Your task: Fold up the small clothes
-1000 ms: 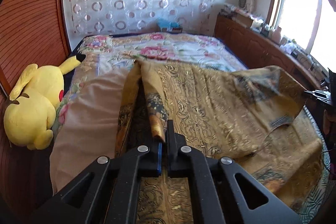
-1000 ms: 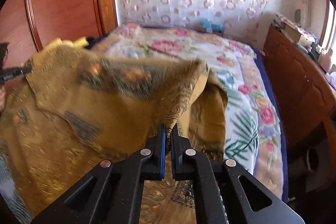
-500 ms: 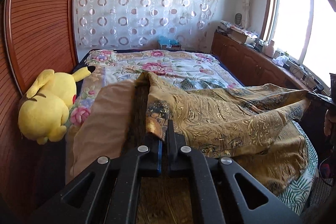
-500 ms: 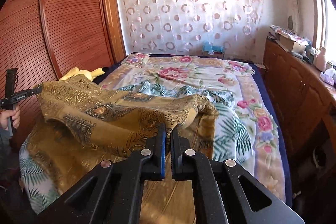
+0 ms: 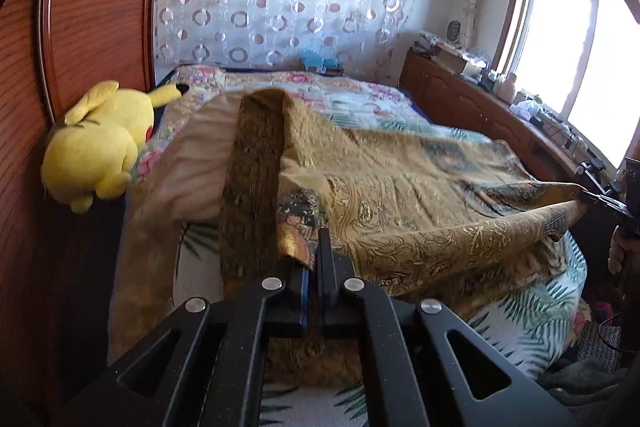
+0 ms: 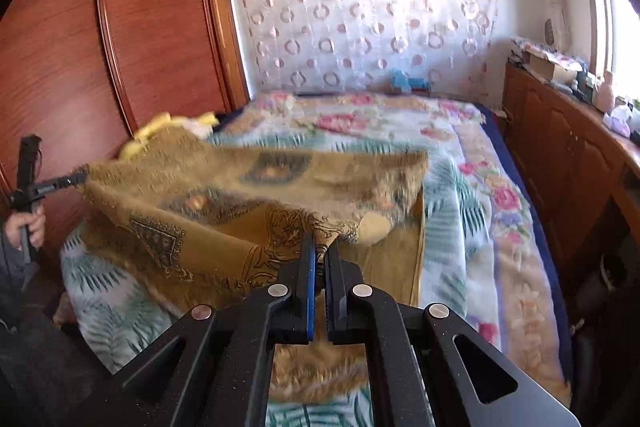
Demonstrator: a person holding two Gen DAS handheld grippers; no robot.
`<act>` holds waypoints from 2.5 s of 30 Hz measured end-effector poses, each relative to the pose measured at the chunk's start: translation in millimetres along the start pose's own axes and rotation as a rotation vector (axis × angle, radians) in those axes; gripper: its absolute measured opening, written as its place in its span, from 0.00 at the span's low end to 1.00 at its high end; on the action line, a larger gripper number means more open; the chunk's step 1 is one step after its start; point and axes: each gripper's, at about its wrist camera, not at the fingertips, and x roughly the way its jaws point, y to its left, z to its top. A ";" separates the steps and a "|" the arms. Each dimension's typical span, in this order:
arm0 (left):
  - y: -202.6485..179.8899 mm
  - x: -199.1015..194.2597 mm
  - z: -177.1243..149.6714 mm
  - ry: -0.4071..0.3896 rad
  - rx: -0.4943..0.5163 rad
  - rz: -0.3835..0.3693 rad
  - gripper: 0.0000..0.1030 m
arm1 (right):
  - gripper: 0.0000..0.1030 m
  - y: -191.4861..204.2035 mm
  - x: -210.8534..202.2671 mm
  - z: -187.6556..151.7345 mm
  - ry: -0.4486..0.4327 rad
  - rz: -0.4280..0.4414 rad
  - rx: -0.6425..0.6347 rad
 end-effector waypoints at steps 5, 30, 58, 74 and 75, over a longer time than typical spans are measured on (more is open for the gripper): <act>-2.7 13.4 -17.7 0.043 0.006 0.028 0.03 | 0.03 -3.9 26.3 -16.8 0.080 -0.013 0.022; 19.2 16.4 -52.1 0.070 -0.043 0.090 0.75 | 0.42 7.8 43.2 -40.6 0.144 -0.180 0.078; 13.2 13.9 -53.4 0.059 -0.043 0.089 0.75 | 0.13 1.6 13.9 -39.7 0.085 -0.160 0.072; -26.8 -10.7 -39.3 -0.034 0.029 0.030 0.73 | 0.31 46.7 48.0 -25.5 0.024 -0.082 -0.017; -31.6 -8.6 -39.1 -0.028 0.044 0.015 0.67 | 0.31 49.4 58.0 -20.9 0.032 -0.072 -0.021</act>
